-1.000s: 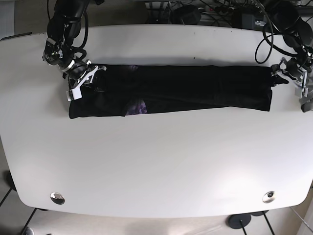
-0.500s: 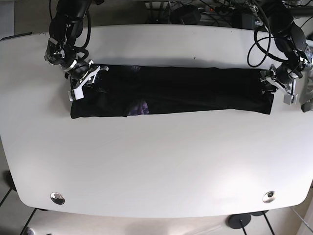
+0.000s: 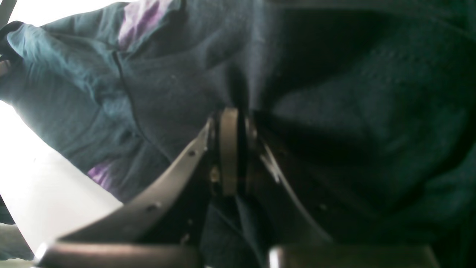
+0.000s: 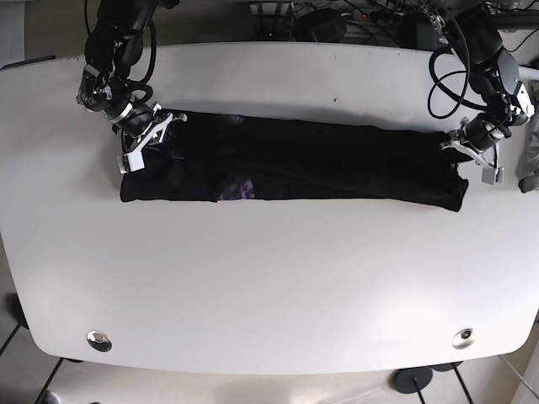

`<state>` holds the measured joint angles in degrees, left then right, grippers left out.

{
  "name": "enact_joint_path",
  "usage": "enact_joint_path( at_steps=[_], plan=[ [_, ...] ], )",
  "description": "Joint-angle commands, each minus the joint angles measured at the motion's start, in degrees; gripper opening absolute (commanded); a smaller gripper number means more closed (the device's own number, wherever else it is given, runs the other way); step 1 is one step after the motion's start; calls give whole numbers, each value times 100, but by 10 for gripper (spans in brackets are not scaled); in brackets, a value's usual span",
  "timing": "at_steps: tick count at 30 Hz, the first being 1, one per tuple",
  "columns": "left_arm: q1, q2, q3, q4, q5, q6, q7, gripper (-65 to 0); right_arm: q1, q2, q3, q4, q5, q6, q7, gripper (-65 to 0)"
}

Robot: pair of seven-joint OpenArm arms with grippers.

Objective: Fold the T-shirt properly
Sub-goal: 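Lift the strip's end with the left gripper and fold it toward the right gripper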

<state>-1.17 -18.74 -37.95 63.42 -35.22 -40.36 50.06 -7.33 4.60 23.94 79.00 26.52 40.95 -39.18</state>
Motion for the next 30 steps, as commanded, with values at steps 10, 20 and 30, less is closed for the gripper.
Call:
enact_joint_path(
  at_steps=[10, 20, 30],
  plan=[
    [367, -29, -508, 792, 907, 36, 220, -274, -45, 19, -25, -19, -389, -95, -412, -626],
    [139, -38, -1009, 792, 327, 36, 844, -268, -45, 10, -25, -19, -380, -95, -412, -626],
    [95, -504, -877, 854, -1089, 36, 932, -215, -45, 10, -25, -19, -389, -95, -412, -626]
  ],
)
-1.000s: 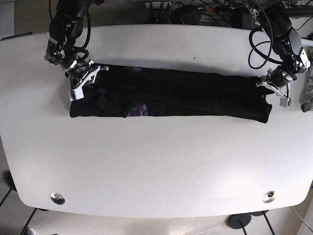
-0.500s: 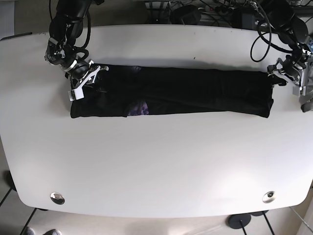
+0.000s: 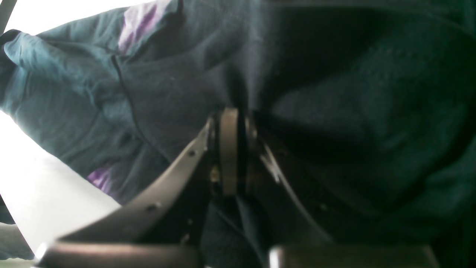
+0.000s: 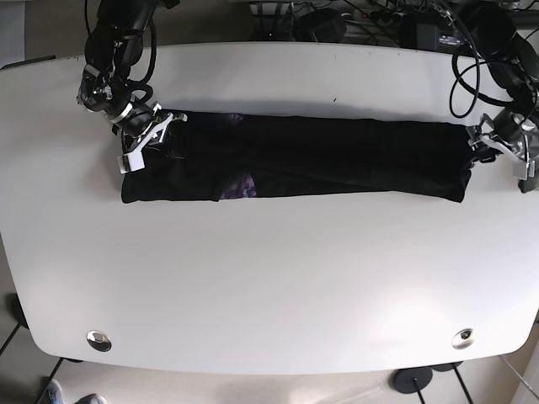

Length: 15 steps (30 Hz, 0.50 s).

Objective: Fold the T-shirt properly
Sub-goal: 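Lift the strip's end with the left gripper and fold it toward the right gripper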

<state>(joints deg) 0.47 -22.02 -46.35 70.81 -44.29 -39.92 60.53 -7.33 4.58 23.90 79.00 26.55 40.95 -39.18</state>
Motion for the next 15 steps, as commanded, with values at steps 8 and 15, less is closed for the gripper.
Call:
enact_joint_path(
  at_steps=[8, 15],
  plan=[
    [-412, -273, 138, 54, -173, -8, -115, -214, -10, 12, -21, -36, -382, -95, -412, -626],
    [-781, -264, 481, -843, 302, -8, -519, -214, -10, -111, -21, -45, -426, -95, -412, -626]
  ],
)
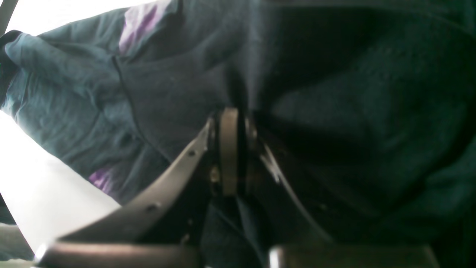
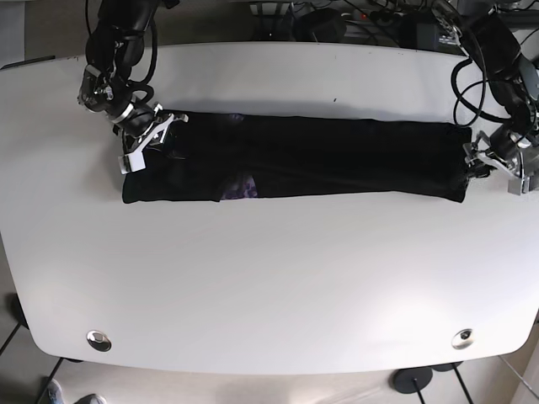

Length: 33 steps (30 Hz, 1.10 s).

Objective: Fold the T-shirt properly
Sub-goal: 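Lift the strip's end with the left gripper and fold it toward the right gripper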

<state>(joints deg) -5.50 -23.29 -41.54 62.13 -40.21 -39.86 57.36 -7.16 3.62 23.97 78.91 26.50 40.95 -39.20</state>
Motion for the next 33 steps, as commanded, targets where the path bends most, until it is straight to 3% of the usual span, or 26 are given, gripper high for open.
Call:
enact_joint_path(
  at_steps=[1, 15, 16, 20, 21, 24, 28, 33],
  plan=[
    [-237, -128, 0, -81, 78, -14, -220, -214, -27, -23, -27, -37, -422, -95, -410, -626],
    [-501, 470, 53, -134, 1546, -14, -448, -225, -27, -32, -27, -37, -422, -95, -410, -626],
    [-501, 478, 114, -134, 1616, -14, -448, -246, -27, -32, -27, -37, -413, -95, -410, -626],
    [-492, 487, 475, -99, 1730, -14, -809, -615, -45, -32, -19, -37, -413, -95, -410, -626],
    [-483, 487, 563, -90, 1730, -14, -914, -650, -45, -32, -19, -37, -413, -95, -410, -626],
    [-448, 478, 651, 165, 1730, -14, -1029, -650, -45, -32, -19, -37, -413, -95, -410, -626],
    [115, 672, 721, 1915, 1730, -14, -1020, -650, -53, -32, -19, -37, -422, -95, -410, -626],
    [774, 795, 1565, 3594, 1730, -14, -1020, -650, -53, -32, -19, -37, -422, -95, -410, -626]
  ],
)
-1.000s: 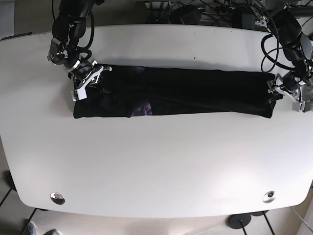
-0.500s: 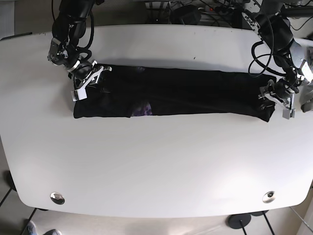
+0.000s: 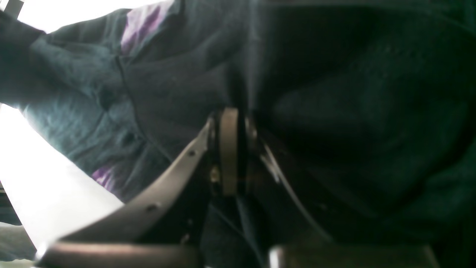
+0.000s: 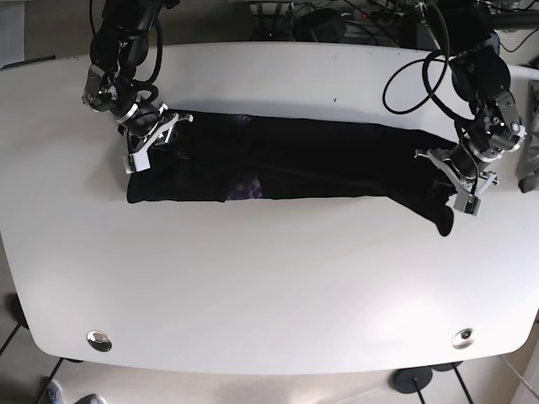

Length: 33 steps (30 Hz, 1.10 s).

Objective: Fold the T-shirt properly
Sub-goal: 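Lift the strip's end with the left gripper and fold it toward the right gripper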

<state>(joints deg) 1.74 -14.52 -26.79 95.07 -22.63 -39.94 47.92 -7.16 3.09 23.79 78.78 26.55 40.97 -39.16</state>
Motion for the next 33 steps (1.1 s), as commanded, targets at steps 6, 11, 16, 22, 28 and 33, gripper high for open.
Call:
enact_joint_path(
  at_steps=[6, 11, 16, 22, 28, 33],
  plan=[
    [297, 718, 1188, 863, 35, -6, -49, -650, -53, 12, -1, -23, -417, -97, -414, -626],
    [261, 1325, 1769, 748, 685, -6, -76, -650, -62, 12, -1, -23, -391, -97, -414, -626],
    [-134, 1562, 1777, 98, 747, -6, -76, -650, -62, 3, -1, -23, -391, -97, -414, -626],
    [-380, 1571, 1777, -333, 747, -6, -58, -585, -62, 3, -1, -23, -391, -97, -414, -626],
    [-372, 1562, 2032, -157, 729, -6, -40, -371, -62, 3, -1, -23, -391, -97, -414, -626],
    [-345, 1413, 3219, 713, 720, 561, -40, -340, -62, 3, -10, -23, -408, -97, -414, -626]
  ],
)
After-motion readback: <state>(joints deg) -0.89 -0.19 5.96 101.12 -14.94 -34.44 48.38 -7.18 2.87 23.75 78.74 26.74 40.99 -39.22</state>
